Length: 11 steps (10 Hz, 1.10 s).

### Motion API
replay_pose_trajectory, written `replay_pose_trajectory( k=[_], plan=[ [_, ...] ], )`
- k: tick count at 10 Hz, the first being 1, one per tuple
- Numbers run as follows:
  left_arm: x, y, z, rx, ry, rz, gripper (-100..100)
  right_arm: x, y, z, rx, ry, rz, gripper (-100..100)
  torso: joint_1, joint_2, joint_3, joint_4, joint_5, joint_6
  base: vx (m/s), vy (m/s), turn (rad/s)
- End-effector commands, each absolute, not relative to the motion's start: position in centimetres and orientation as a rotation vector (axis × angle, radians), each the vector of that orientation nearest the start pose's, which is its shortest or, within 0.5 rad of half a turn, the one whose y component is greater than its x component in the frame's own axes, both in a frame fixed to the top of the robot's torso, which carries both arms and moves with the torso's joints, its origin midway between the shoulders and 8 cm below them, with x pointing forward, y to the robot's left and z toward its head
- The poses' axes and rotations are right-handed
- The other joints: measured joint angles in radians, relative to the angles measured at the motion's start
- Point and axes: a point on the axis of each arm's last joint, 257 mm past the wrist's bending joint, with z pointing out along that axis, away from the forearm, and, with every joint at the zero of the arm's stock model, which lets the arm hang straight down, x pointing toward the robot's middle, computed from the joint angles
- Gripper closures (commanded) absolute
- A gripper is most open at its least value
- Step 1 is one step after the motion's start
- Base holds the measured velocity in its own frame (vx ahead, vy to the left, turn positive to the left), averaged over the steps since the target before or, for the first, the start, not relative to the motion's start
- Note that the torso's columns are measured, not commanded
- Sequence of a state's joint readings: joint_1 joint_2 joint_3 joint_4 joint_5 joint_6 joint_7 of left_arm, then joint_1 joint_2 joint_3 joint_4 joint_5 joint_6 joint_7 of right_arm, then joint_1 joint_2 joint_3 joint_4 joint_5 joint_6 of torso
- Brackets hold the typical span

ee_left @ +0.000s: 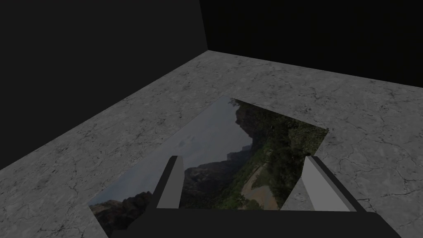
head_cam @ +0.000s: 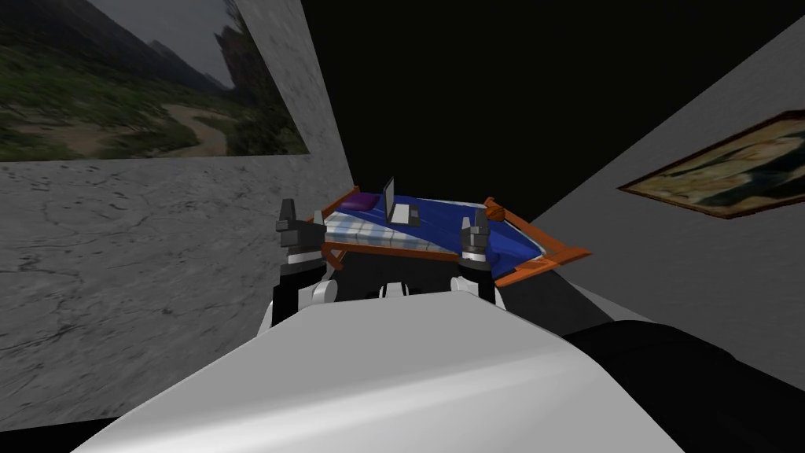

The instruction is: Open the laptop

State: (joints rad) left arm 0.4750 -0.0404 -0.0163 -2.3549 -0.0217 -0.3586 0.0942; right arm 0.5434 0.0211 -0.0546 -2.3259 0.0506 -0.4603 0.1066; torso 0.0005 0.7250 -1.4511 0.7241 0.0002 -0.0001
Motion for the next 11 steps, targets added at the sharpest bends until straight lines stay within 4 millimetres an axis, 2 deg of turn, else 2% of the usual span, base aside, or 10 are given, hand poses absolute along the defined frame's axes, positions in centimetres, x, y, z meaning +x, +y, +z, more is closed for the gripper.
replay_pose_trajectory(
  k=[1,6,11],
  plan=[
    [35.4,27.5,3.9,-0.749,0.591,-1.389,0,34.3,-29.2,1.5,0.562,0.765,1.059,-100,0.001,0.009,-0.02,0.01,0.0,0.0,0.004,0.047,0.055],
    [35.4,27.5,3.9,-0.749,0.591,-1.389,0,36.2,-29.8,-1.8,0.479,0.959,0.907,-100,0.0,0.013,-0.025,0.014,0.0,0.0,0.011,0.075,0.097],
    [35.4,27.5,3.9,-0.749,0.591,-1.389,0,38.1,-33.1,-6.1,0.43,1.136,0.664,-100,0.0,0.012,-0.025,0.014,0.0,0.0,0.036,0.115,0.156]
  ],
)
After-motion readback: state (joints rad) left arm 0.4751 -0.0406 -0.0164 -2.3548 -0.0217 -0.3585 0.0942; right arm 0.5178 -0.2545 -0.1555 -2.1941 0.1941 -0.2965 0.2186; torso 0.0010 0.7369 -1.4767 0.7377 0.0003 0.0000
